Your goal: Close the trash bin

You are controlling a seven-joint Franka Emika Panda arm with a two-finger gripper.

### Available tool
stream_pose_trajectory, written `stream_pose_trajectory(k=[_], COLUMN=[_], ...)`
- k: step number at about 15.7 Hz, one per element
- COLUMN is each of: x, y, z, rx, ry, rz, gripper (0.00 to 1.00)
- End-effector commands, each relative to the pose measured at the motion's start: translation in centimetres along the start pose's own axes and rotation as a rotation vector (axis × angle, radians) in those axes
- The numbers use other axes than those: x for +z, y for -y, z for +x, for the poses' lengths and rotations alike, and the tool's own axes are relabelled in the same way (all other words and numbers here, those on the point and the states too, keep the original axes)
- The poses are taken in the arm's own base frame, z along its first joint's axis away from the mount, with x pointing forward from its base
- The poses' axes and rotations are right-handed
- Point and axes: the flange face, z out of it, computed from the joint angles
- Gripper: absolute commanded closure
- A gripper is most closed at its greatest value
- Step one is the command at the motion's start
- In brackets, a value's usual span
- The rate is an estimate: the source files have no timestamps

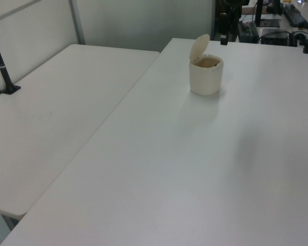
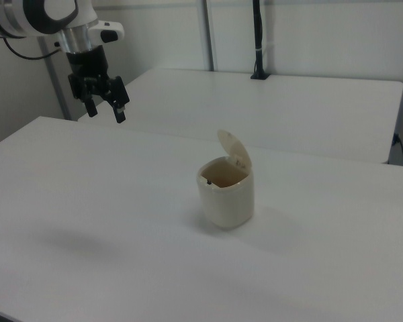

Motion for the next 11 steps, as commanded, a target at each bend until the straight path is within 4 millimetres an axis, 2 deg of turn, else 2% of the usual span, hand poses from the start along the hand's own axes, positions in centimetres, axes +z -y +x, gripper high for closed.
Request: stream_pose_trajectory(k=[1,11], x=[-0.07,0.31], y=[-0.13,0.03], z=[-0.78,-0.87], rx=[-0.018,-0.023], ry=[0.010,0.020], rz=[0.013,0.010], gripper=[0.00,0.01])
